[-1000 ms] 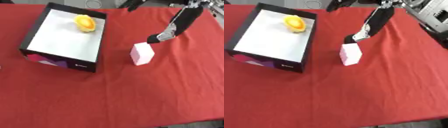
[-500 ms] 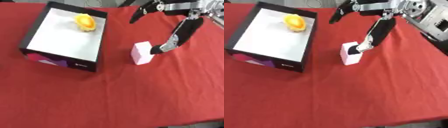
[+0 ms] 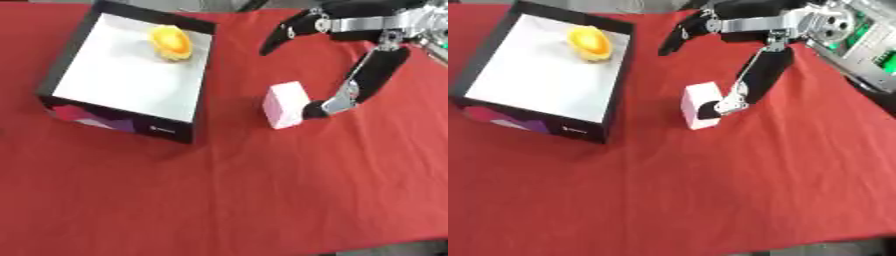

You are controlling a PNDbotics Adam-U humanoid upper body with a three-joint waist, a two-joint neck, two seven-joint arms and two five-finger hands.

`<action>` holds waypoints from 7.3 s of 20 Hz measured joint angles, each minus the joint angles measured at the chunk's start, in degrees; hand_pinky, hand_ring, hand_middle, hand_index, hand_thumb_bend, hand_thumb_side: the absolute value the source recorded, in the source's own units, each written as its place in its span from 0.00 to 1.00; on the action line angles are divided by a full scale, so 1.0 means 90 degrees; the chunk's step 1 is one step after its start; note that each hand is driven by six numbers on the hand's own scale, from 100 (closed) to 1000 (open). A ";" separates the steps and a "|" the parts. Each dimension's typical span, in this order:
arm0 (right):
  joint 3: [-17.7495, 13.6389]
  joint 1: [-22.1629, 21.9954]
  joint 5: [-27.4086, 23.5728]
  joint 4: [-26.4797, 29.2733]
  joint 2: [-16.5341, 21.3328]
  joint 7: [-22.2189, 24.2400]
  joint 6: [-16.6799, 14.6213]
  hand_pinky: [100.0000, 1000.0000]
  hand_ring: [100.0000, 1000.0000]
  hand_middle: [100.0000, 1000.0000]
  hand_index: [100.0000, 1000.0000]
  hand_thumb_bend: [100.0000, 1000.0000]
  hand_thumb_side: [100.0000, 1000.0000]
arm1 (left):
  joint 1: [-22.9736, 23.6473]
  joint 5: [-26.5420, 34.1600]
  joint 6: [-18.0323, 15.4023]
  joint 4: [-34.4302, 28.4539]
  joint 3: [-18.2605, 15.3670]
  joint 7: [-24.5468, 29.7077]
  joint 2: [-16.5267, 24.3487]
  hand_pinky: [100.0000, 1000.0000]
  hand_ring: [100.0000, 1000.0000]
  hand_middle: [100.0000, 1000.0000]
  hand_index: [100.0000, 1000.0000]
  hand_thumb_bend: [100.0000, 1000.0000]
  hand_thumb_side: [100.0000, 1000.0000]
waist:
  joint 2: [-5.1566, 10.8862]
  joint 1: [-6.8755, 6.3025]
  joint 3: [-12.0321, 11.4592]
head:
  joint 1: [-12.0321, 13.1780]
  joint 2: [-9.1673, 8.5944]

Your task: Pick up objects on the table and place them in the box.

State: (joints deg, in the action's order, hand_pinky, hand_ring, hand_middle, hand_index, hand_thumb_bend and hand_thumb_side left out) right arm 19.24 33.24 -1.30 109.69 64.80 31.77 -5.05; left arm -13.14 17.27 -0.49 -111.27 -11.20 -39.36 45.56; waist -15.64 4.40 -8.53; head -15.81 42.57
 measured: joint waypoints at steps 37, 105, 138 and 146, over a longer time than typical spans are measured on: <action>0.0466 0.0066 0.0904 -0.2166 -0.0697 0.0279 -0.0373 0.95 0.90 0.84 0.89 0.44 0.35 | 0.0002 0.0041 0.0003 0.0115 0.0015 0.0105 -0.0193 0.83 0.68 0.75 0.75 0.64 0.59 | -0.0120 -0.0009 -0.0045 | -0.0017 -0.0057; 0.0158 0.4428 0.1354 -0.3885 -0.4638 -0.0383 0.1316 0.82 0.64 0.47 0.60 0.33 0.00 | -0.0821 0.0203 -0.0069 0.0100 0.0243 0.0435 -0.0245 0.84 0.70 0.76 0.76 0.62 0.59 | -0.0005 -0.0042 -0.1001 | -0.1273 -0.0081; -0.1198 0.4326 0.4132 -0.6162 -0.5535 -0.1385 -0.0951 0.95 0.87 0.77 0.87 0.34 0.10 | -0.0366 0.0145 -0.0073 0.0155 0.0201 0.0412 -0.0244 0.84 0.70 0.75 0.76 0.63 0.58 | -0.0022 -0.0041 -0.0450 | -0.0792 0.0041; -0.1496 0.3430 0.3327 -0.4837 -0.4317 -0.2214 -0.0599 0.96 0.84 0.72 0.83 0.18 0.11 | -0.0157 0.0093 -0.0082 0.0194 0.0127 0.0356 -0.0237 0.84 0.70 0.75 0.76 0.63 0.58 | 0.0000 -0.0040 -0.0081 | -0.0302 0.0063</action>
State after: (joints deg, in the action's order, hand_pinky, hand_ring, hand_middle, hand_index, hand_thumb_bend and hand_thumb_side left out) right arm 5.78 64.11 28.64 66.16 25.94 11.84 -10.44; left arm -14.55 18.11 -1.23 -109.52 -10.06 -36.15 43.42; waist -15.64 4.04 -9.26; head -18.53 43.14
